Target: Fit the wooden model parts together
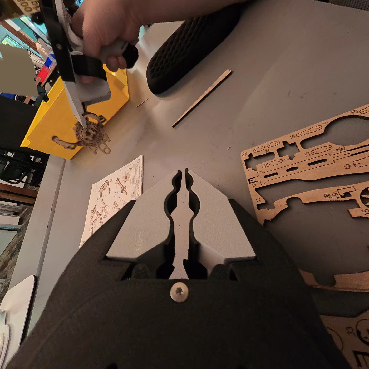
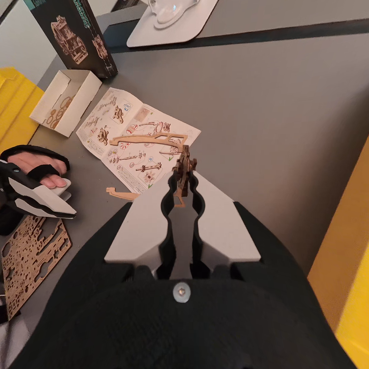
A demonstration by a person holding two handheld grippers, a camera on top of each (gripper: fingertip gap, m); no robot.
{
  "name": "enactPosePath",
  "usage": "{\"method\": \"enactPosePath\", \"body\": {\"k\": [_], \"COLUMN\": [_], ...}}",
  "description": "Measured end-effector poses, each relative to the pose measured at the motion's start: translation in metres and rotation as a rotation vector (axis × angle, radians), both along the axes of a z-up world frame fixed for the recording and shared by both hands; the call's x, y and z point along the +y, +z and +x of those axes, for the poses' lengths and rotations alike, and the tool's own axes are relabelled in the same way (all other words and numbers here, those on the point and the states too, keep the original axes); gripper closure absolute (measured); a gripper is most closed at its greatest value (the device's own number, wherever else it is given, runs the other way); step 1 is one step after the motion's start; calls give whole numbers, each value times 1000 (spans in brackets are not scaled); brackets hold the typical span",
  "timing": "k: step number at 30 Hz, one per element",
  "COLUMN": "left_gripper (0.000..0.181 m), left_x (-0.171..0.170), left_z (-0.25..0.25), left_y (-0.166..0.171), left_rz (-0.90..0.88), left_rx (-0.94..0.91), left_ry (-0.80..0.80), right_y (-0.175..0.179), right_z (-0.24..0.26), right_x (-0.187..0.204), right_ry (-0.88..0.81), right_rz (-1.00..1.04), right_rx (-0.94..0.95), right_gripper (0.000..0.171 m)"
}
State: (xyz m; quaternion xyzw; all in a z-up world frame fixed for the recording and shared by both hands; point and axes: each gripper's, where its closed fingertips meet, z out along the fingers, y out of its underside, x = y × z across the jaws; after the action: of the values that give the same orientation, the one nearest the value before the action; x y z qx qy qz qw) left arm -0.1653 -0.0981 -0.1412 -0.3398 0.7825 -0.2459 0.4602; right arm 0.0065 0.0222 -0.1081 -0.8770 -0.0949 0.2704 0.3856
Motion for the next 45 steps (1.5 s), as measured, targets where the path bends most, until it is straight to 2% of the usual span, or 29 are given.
{"method": "enactPosePath", "body": {"k": [13,33,38,45], "left_gripper": [180,180,181,180], "left_x": [-1,-1,-1,-1], "left_z": [0,0,0,0], "left_y": [-1,-2,-2,-2], "left_rz": [9,17,17,18], "left_rx": [5,9,8,10], "left_ry": [-3,-5,-5,-3], "right_y": [-24,-42,-34,-17], "right_z": [-1,18,16,22], "right_x": [5,14,18,24], "right_ry": [-6,-23,-20,-42], "right_rz": [-108,-73,-24,110], "right_rx": [111,-75,-65,-187], "right_gripper": [161,151,148,147]}}
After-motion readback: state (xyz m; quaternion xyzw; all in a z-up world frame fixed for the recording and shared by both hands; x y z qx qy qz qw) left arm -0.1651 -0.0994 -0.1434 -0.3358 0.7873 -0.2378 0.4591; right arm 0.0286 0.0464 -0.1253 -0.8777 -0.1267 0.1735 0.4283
